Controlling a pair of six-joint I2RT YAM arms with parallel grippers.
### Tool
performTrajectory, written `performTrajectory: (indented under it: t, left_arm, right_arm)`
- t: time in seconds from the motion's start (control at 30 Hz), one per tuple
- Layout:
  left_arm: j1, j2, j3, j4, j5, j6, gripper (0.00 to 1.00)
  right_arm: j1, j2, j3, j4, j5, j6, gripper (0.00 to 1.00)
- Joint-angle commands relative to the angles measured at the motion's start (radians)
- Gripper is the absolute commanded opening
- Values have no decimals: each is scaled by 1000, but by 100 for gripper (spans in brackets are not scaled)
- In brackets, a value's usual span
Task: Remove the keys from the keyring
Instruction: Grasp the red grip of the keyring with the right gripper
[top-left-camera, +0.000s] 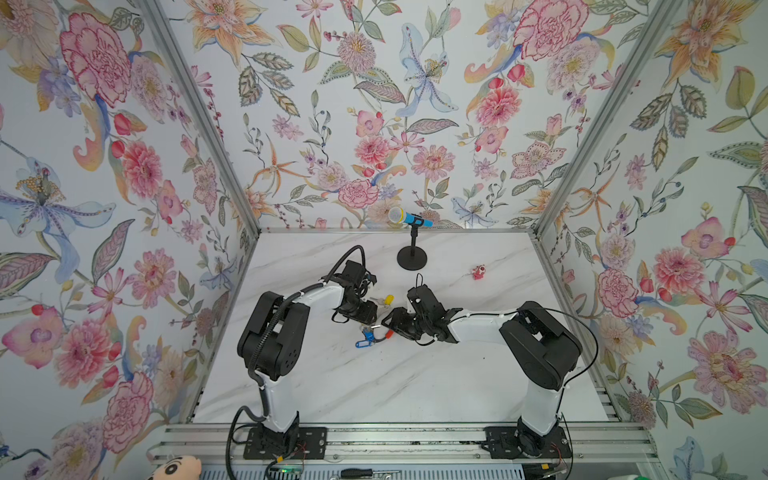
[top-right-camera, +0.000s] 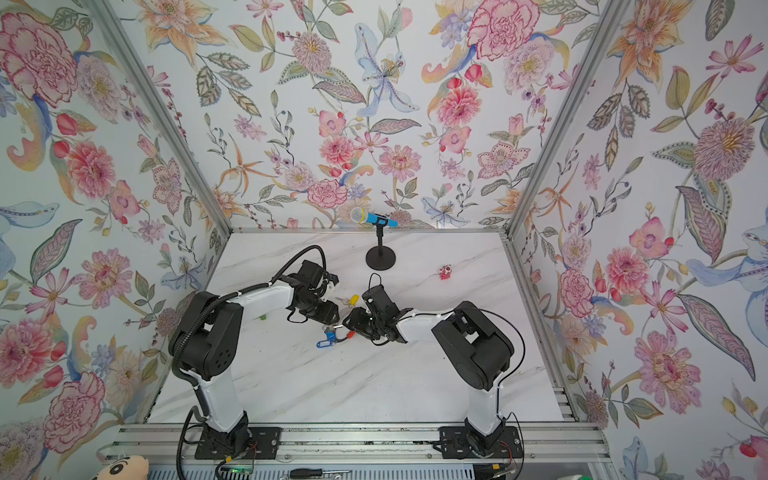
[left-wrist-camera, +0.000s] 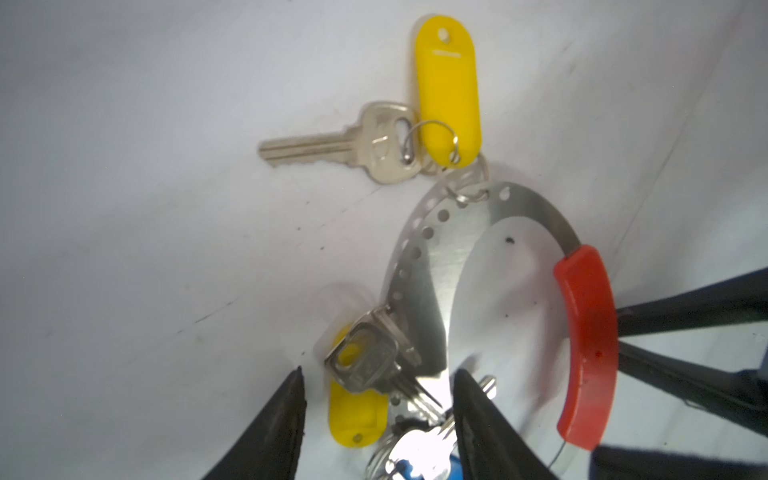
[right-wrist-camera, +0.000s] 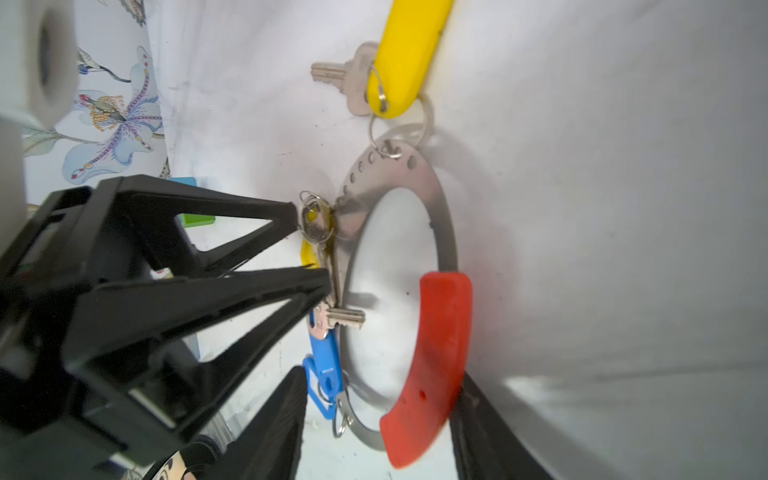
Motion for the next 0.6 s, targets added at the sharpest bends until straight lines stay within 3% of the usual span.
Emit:
performTrajectory:
  t: [0.0,0.33,0.57]
  left_arm:
    - [33,-52,8,-63,-18,33,59]
    - [32,-55,-68,7,83,3,59]
    - [4,-51,-103,51,91,-37,56]
  right_arm:
    - [-11,-31,-30,-61,53,-41,58]
    - [-8,-68,-64,-68,59,-26,59]
    - [-8,-51,-57,-50,54,-20,57]
